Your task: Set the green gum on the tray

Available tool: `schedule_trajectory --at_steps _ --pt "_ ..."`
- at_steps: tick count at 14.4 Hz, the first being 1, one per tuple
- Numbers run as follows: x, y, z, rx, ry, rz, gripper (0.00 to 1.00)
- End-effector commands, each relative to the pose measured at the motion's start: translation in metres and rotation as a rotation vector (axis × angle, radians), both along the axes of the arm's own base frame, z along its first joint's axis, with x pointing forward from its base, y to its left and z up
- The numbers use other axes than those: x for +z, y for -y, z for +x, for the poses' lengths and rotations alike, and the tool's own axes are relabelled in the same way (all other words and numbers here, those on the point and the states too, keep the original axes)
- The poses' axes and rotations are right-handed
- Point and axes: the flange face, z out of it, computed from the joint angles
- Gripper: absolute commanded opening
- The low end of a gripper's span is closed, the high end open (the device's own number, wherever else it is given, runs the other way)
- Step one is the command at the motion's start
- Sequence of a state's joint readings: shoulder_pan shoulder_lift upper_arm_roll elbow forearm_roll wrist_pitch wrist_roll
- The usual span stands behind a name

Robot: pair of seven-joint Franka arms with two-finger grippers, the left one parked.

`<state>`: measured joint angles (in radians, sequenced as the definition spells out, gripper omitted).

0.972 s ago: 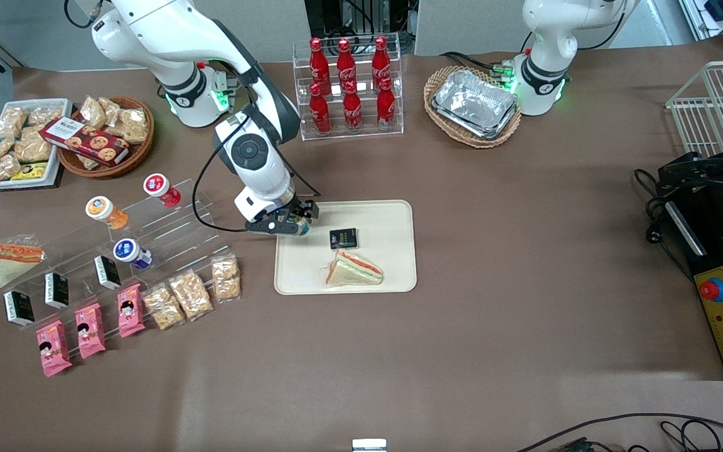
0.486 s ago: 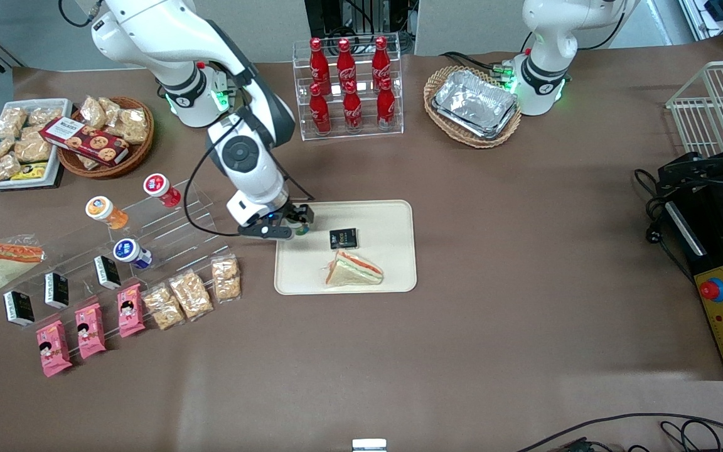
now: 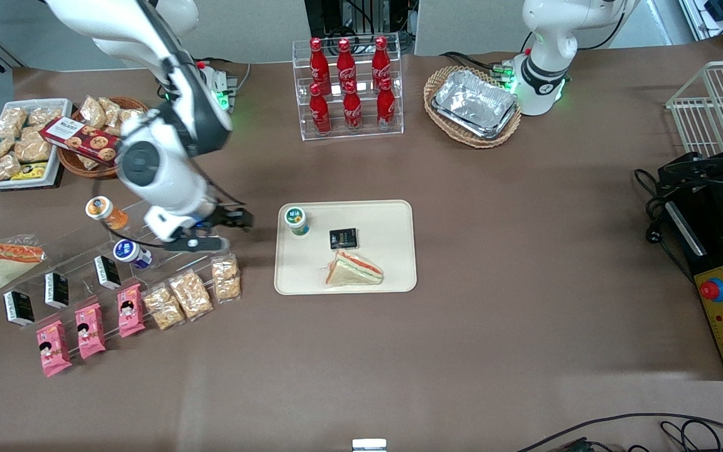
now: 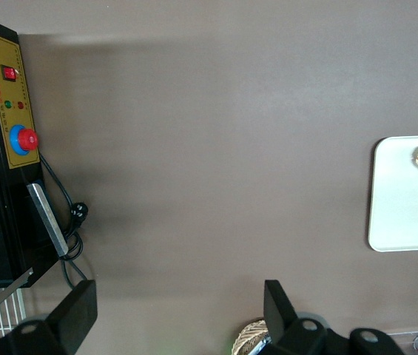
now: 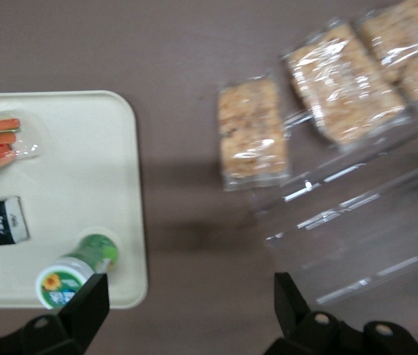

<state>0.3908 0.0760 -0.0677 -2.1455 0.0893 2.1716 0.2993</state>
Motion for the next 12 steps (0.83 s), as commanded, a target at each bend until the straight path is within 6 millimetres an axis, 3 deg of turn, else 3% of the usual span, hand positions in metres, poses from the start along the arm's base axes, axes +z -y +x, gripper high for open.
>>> schedule_trajectory --at_steps 1,5,11,12 --pt "0.047 0.042 0.002 0.056 0.016 0.019 1.0" --pt "0.131 0.097 0.029 0.025 -0.028 0.024 1.0" --pt "0.208 0.175 0.043 0.002 -0.02 0.036 1.0" --pt "0.219 0.179 0.044 0.003 -0.022 0.038 1.0"
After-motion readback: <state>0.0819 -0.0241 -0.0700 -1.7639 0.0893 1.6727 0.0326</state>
